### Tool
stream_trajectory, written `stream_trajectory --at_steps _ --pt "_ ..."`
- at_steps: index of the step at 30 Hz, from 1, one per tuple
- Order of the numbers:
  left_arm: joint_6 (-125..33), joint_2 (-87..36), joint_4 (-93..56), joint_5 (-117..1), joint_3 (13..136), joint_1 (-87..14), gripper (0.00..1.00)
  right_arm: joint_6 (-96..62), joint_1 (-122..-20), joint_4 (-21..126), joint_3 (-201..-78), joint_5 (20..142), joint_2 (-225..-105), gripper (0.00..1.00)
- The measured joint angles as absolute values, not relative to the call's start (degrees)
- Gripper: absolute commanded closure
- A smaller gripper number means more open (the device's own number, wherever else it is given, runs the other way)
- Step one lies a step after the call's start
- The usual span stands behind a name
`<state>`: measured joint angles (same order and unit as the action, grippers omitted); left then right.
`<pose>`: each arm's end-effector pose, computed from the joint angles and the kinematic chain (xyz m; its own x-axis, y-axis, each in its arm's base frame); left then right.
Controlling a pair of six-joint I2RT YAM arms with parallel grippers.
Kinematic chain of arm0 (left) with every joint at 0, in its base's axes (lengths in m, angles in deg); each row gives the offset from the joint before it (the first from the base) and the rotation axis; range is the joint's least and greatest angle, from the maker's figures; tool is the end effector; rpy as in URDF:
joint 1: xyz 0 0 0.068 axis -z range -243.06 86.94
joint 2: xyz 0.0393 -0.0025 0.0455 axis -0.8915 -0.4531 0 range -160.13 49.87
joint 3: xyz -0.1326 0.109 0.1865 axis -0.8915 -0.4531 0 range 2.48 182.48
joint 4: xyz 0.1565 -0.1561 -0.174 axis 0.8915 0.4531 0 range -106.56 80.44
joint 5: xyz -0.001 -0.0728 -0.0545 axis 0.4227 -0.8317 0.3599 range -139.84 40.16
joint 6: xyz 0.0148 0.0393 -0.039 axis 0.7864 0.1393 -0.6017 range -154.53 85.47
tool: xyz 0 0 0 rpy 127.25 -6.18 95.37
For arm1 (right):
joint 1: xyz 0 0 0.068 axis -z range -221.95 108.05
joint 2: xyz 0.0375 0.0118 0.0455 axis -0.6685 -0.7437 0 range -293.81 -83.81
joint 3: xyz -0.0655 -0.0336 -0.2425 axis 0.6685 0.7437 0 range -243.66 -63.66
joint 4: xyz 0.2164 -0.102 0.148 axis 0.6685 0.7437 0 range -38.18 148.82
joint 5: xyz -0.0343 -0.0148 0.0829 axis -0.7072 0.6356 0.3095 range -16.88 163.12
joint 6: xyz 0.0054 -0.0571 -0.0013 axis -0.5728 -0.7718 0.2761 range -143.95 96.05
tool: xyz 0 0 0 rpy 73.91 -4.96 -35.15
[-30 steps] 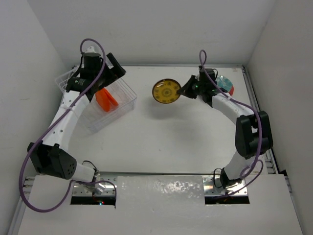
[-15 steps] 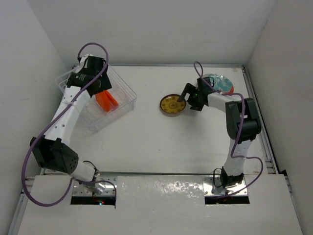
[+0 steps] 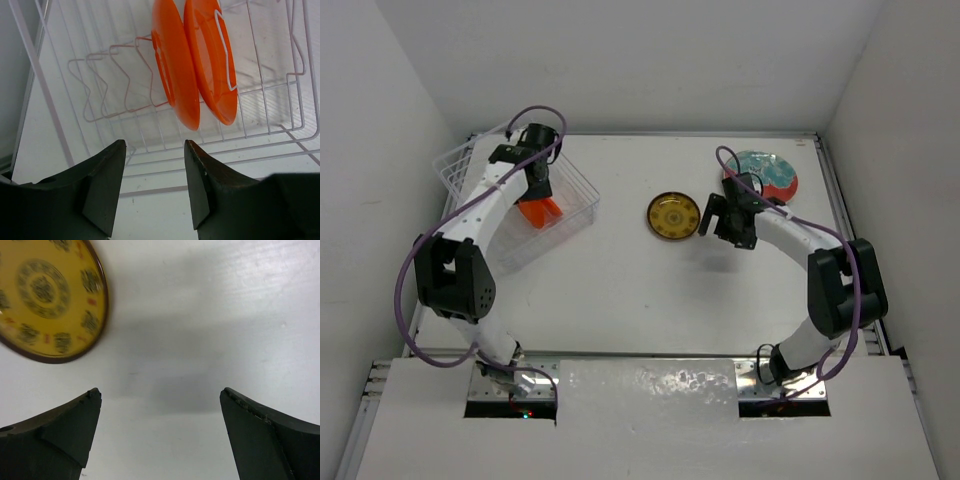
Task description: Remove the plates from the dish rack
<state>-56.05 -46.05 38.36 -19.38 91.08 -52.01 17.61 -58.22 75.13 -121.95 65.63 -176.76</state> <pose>0.3647 -0.0503 0.2853 -0.7835 -0.1692 -0.5979 -0.3805 0.8914 0.2463 0.3337 0.0918 0.1583 -0.7492 0.4666 -0.4701 0.3818 0.8842 0.2692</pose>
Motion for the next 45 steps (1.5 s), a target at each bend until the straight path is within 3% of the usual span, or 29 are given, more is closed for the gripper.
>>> stream_trajectory --at_steps 27,34,41,45 --pt "-58.28 -52.26 30.14 -16.86 86.69 -51.03 0.50 13.55 -58.16 78.08 -119.32 66.94 -176.76 0.01" --pt "-59.24 -52.57 28.96 -14.26 85.24 -51.03 0.59 13.55 -58.16 78.08 -119.39 67.86 -176.76 0.01" --pt "-59.74 -52.17 28.13 -11.36 85.07 -51.05 0.62 13.55 -58.16 78.10 -120.72 68.76 -176.76 0.01" --pt "-59.70 -51.74 27.10 -11.14 85.03 -51.55 0.74 13.55 -58.16 78.10 -121.55 69.13 -176.76 0.01"
